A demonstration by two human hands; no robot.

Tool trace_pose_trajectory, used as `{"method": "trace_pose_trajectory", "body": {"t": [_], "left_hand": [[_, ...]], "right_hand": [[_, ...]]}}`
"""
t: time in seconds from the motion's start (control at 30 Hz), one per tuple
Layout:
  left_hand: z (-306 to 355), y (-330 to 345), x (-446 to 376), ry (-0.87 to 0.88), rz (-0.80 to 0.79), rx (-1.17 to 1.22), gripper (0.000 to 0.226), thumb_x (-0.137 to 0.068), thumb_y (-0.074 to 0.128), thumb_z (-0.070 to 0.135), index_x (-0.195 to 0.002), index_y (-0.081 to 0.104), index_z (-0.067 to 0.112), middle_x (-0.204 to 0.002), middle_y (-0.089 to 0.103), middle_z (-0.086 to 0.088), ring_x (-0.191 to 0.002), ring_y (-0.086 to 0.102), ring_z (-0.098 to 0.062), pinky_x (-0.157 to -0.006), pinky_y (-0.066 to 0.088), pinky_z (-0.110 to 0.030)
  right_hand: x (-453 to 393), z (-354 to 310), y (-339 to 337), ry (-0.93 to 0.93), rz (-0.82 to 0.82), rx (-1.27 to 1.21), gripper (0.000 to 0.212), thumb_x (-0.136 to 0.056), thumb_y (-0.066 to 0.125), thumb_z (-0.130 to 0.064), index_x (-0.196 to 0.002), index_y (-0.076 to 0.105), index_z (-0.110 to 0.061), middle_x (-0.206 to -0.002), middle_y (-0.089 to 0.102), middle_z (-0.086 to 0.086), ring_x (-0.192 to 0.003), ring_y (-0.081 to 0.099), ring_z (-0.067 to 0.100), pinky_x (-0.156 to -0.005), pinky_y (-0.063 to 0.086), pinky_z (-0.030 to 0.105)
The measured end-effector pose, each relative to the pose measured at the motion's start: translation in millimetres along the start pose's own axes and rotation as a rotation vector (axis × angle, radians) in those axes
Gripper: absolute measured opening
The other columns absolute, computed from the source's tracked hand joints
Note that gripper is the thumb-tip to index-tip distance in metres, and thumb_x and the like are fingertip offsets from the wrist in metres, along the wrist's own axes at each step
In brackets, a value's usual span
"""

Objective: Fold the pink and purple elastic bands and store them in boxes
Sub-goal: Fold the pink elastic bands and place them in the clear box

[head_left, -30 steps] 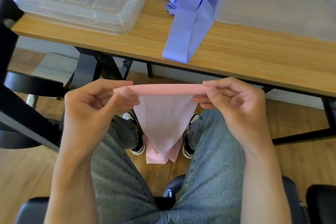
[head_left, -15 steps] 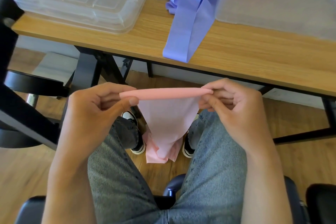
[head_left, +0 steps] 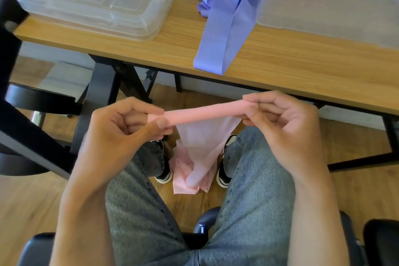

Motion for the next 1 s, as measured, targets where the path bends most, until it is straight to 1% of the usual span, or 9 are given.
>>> {"method": "trace_pose_trajectory", "body": {"t": [0.1, 0.2, 0.3, 0.47, 0.6, 0.7, 0.77, 0.87, 1.0], "left_hand": [[-4.4, -1.6, 1.1, -0.088, -0.075, -0.027, 0.055, -0.077, 0.077, 0.010, -0.130, 0.064, 0.022, -0.095, 0.081, -0.003, -0.091, 0.078, -0.017, -0.080, 0.062, -0.025], [-5.4, 1.1, 0.4, -0.090, -0.138, -0.073, 0.037, -0.075, 0.076, 0.012, -0.112, 0.075, 0.018, -0.094, 0.081, 0.003, -0.091, 0.078, -0.014, -0.077, 0.059, -0.016], [-3.9, 2.0, 0.9, -0.053, -0.117, -0.097, 0.028, -0.077, 0.077, 0.011, -0.105, 0.077, 0.014, -0.092, 0.081, 0.002, -0.088, 0.078, -0.015, -0.076, 0.061, -0.020], [6.4, 3.2, 0.7, 0.123, 0.041, -0.141, 0.028, -0.084, 0.073, 0.010, -0.111, 0.073, 0.017, -0.086, 0.080, 0.004, -0.073, 0.078, -0.015, -0.067, 0.063, -0.024], [10.6, 4.1, 1.2, 0.189, 0.118, -0.118, 0.032, -0.087, 0.073, 0.006, -0.118, 0.071, 0.014, -0.089, 0.080, 0.003, -0.074, 0.078, -0.017, -0.070, 0.064, -0.029], [15.1, 5.1, 2.9, 0.183, 0.160, -0.032, 0.033, -0.085, 0.075, 0.006, -0.118, 0.071, 0.010, -0.095, 0.080, 0.000, -0.083, 0.079, -0.021, -0.077, 0.064, -0.032], [19.3, 6.4, 3.3, 0.178, 0.190, 0.018, 0.027, -0.087, 0.074, 0.011, -0.114, 0.072, 0.009, -0.092, 0.080, -0.002, -0.082, 0.079, -0.024, -0.075, 0.065, -0.034], [24.0, 5.9, 2.3, 0.195, 0.210, 0.053, 0.023, -0.086, 0.073, 0.015, -0.109, 0.072, 0.011, -0.090, 0.080, -0.001, -0.079, 0.079, -0.025, -0.072, 0.065, -0.034], [28.0, 4.6, 1.4, 0.214, 0.164, -0.022, 0.043, -0.080, 0.077, 0.006, -0.121, 0.067, 0.018, -0.100, 0.079, 0.009, -0.086, 0.078, -0.013, -0.075, 0.061, -0.020]], "right_hand": [[-0.3, 3.3, -2.8, 0.043, -0.011, 0.060, 0.037, -0.093, 0.073, -0.005, -0.122, 0.070, -0.028, -0.104, 0.079, -0.015, -0.091, 0.078, 0.009, -0.086, 0.060, 0.024], [-0.5, 4.4, -3.5, 0.036, -0.016, 0.148, 0.037, -0.093, 0.073, -0.005, -0.118, 0.072, -0.033, -0.104, 0.078, -0.019, -0.090, 0.077, 0.006, -0.087, 0.060, 0.023], [-0.1, 4.1, -3.7, 0.018, -0.013, 0.206, 0.030, -0.095, 0.073, -0.007, -0.110, 0.075, -0.033, -0.098, 0.079, -0.016, -0.089, 0.077, 0.006, -0.085, 0.060, 0.025], [1.0, 0.5, -0.7, -0.013, -0.039, 0.123, 0.013, -0.101, 0.063, -0.007, -0.108, 0.070, -0.016, -0.082, 0.079, -0.002, -0.078, 0.078, 0.016, -0.072, 0.063, 0.033], [2.3, -7.0, 2.6, -0.016, -0.025, -0.032, 0.012, -0.098, 0.066, -0.001, -0.109, 0.068, -0.004, -0.089, 0.080, 0.004, -0.085, 0.079, 0.020, -0.076, 0.063, 0.033], [2.6, -16.7, 4.4, -0.020, -0.014, -0.160, 0.015, -0.096, 0.066, -0.009, -0.108, 0.067, 0.000, -0.095, 0.080, 0.011, -0.091, 0.079, 0.025, -0.080, 0.063, 0.033], [2.0, -22.9, 5.6, -0.059, 0.002, -0.181, 0.014, -0.096, 0.064, -0.013, -0.105, 0.068, -0.003, -0.097, 0.080, 0.010, -0.090, 0.079, 0.026, -0.079, 0.063, 0.034], [1.6, -27.5, 4.3, -0.114, 0.033, -0.141, 0.009, -0.096, 0.066, -0.008, -0.104, 0.070, -0.011, -0.098, 0.081, 0.004, -0.090, 0.079, 0.023, -0.078, 0.063, 0.031], [2.1, -29.6, -1.4, -0.083, 0.034, -0.037, 0.038, -0.093, 0.072, -0.007, -0.123, 0.067, -0.029, -0.104, 0.080, -0.012, -0.095, 0.078, 0.013, -0.087, 0.061, 0.028]]}}
Point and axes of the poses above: each hand's wrist, its own x-axis away from the middle knuckle, its own y-axis out of the palm, z = x × y, the point moved 2 cm from there along -x, towards the middle knuckle
